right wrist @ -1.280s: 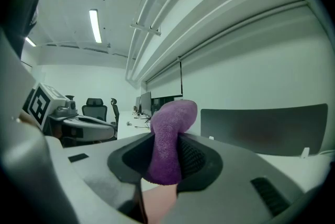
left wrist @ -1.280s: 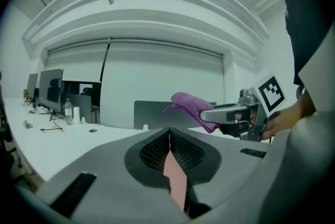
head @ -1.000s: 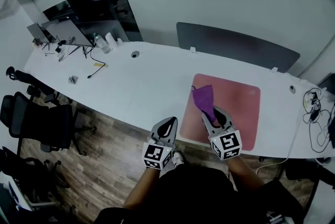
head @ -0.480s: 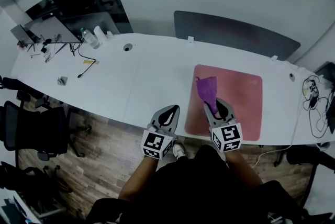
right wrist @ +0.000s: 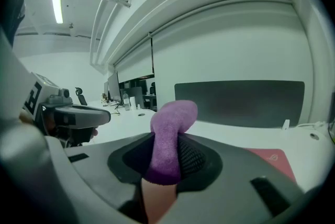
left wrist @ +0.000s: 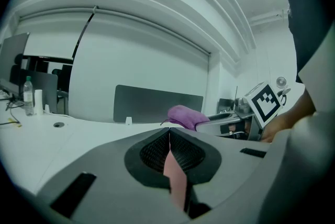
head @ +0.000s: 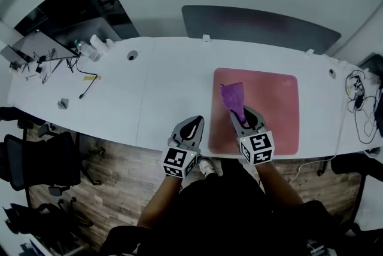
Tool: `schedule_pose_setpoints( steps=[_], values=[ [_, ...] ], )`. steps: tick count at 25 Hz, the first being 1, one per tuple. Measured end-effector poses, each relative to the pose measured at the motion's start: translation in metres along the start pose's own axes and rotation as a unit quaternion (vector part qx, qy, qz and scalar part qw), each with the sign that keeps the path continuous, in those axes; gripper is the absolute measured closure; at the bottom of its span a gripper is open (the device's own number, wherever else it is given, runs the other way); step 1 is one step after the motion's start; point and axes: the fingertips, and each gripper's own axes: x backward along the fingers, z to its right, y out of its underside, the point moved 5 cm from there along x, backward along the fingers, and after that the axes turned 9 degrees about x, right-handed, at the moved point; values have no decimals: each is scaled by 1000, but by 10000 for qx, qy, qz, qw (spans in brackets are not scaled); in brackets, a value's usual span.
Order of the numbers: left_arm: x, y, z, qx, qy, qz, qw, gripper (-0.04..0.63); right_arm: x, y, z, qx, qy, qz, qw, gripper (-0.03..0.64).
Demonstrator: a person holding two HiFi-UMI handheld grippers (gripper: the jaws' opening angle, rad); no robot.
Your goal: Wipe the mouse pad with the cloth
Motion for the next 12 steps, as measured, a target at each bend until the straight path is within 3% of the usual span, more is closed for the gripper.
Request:
schedule_pose_setpoints(
  steps=[12],
  values=[
    [-43, 5, -21, -151, -202, -278, 9993, 574, -63, 40, 15, 53, -437, -777, 9960, 488]
  ],
)
